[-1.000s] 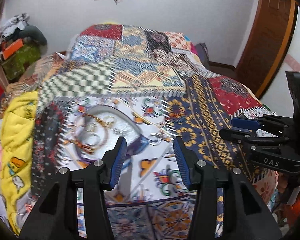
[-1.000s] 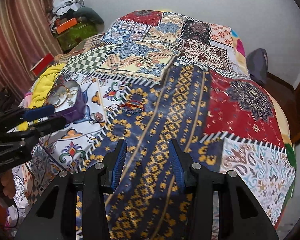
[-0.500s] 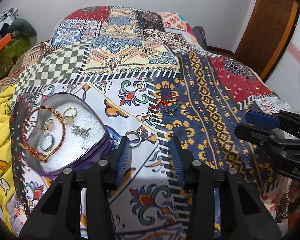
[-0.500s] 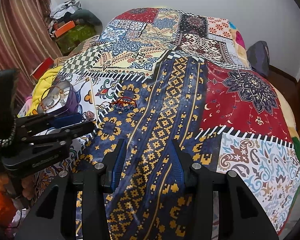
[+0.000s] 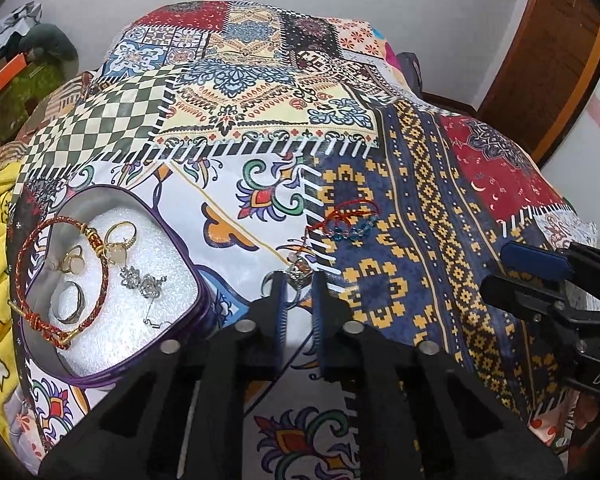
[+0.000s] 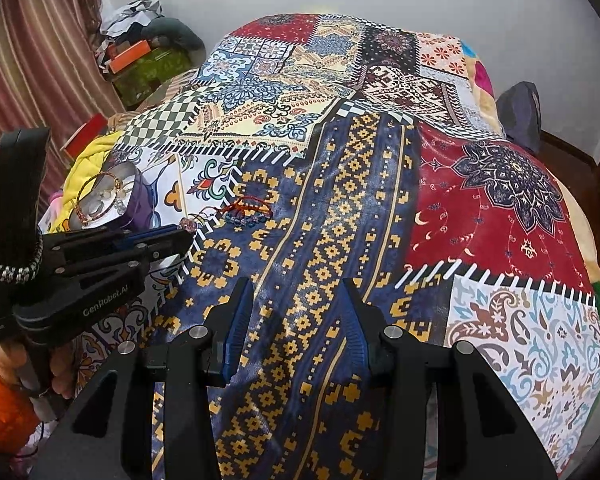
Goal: Organize jewelry
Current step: 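Grasp a silver dangle earring with the left gripper while the right grasps the red beaded bracelet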
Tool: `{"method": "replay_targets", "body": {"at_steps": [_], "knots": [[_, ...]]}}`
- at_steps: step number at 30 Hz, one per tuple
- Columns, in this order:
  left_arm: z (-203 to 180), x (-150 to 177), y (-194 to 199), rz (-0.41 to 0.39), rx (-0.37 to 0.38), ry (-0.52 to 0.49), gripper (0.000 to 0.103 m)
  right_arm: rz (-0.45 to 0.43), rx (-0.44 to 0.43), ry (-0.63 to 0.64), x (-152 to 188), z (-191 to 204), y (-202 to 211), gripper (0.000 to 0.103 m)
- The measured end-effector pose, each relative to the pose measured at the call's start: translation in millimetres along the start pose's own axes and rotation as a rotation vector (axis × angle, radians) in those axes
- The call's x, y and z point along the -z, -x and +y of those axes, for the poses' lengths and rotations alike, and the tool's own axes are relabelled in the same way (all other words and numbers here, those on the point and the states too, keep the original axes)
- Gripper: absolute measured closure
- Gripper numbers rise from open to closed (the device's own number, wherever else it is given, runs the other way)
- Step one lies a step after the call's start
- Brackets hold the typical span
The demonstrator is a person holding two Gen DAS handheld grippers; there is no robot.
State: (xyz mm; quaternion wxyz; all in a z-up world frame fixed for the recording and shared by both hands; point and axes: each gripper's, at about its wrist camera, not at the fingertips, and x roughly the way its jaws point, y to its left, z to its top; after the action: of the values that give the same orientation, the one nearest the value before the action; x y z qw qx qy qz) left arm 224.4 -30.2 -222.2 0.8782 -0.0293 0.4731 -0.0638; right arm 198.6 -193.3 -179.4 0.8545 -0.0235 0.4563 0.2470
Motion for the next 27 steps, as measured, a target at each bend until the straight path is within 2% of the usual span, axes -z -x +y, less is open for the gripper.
{"method": "replay_targets", "body": {"at_steps": [8,18,23,27], "knots": [[-5,3,15,-0.042,0.018,-0.017,0.102,-0.006,-0.002,0.011,-7,9,-1,0.063],[5,0,52,-0.129,0.023,0.001,0.103,-0.009,-0.020,0.024,-20,23,-10,0.063],[13,2,69,-0.157,0.040,0.018,0.103,0.031,-0.015,0.065,-31,32,-32,0.063],[15,4,70,-0.128,0.063,0.009,0.103,0.079,-0.014,0.099,-39,38,-51,0.063]]}}
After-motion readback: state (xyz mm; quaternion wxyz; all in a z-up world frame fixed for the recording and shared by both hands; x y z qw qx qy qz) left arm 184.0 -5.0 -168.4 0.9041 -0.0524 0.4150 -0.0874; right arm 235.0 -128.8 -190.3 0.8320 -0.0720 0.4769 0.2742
